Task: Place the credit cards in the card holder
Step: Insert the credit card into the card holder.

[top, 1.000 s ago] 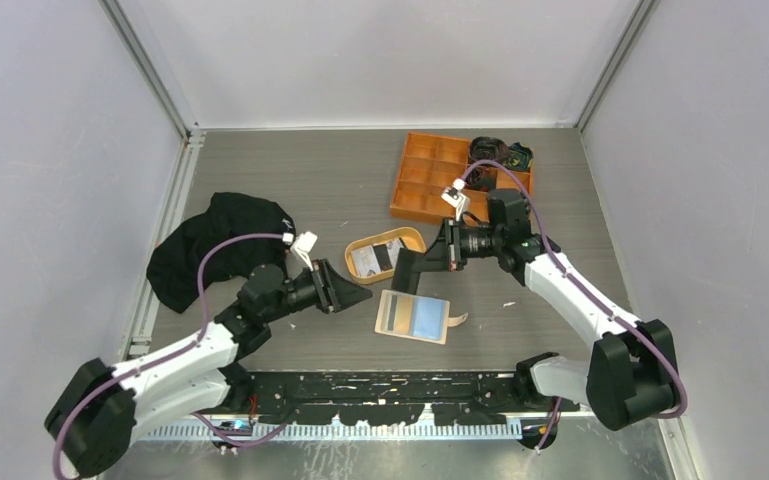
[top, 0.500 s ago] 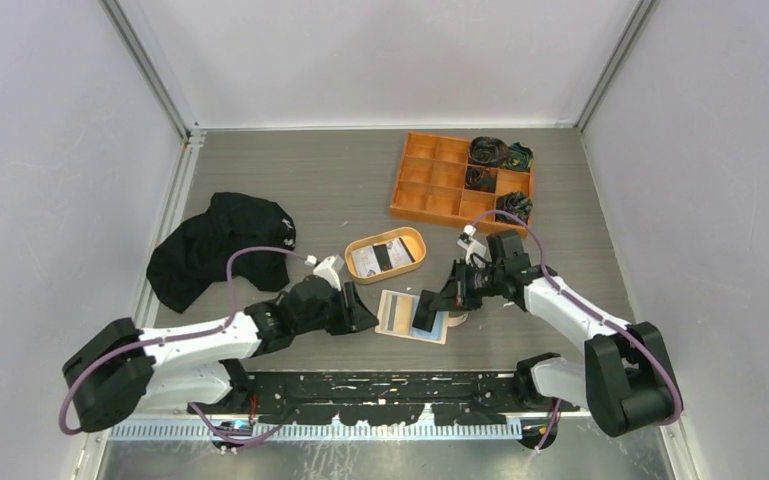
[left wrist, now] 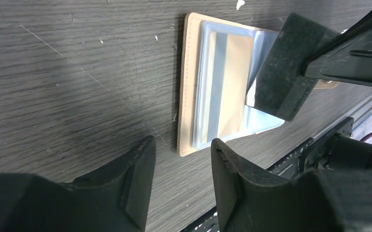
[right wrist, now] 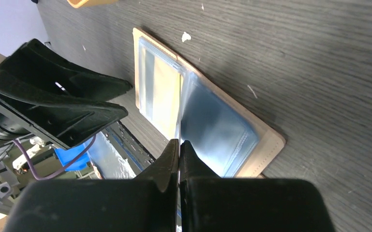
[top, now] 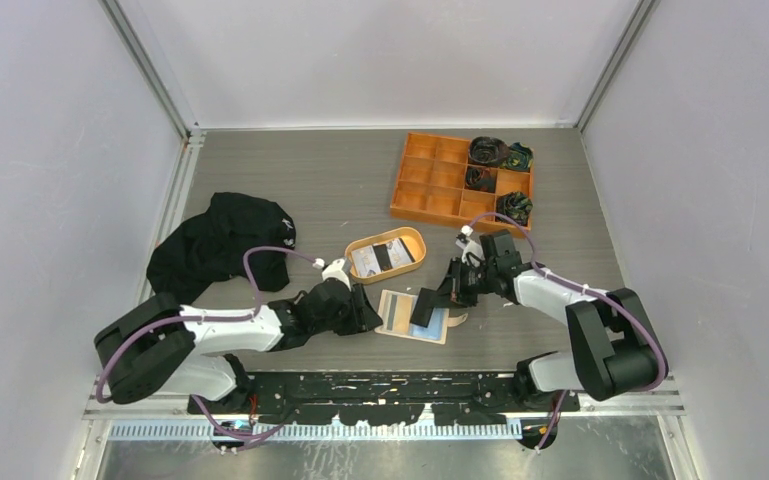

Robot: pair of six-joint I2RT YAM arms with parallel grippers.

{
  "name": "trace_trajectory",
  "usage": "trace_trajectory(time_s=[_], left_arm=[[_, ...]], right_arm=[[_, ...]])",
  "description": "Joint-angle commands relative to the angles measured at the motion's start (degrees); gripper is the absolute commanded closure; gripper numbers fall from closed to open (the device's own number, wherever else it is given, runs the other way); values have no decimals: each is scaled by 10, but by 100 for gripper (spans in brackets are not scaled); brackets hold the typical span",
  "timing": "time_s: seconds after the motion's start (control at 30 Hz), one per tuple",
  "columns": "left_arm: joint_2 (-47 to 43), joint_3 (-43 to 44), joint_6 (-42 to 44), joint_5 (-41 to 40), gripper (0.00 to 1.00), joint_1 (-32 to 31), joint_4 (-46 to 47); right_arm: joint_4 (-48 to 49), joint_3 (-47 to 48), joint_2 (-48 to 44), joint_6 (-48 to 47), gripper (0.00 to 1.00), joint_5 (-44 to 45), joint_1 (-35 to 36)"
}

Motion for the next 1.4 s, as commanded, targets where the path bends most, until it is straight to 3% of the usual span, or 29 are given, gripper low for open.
trace_trajectory(time_s=[0.0,0.33,0.63,1.03,1.37], left_arm=[[25,24,-14,-6,53,-5,42],[52,21,-24,-1,56,-11,53],[24,4,-28,-28,59,-11,33],[30,4,-29,-18,61,-11,45],[58,6,-33,-2,62,-11,66]], right_arm=[[62,-4,4,28,99,2,5],[53,-1,34,27,99,-15,8],[18,-1,-49,17,99,-33,4],[36,4,11,19,99,-7,5],[55,6,13,29,99,-39,8]])
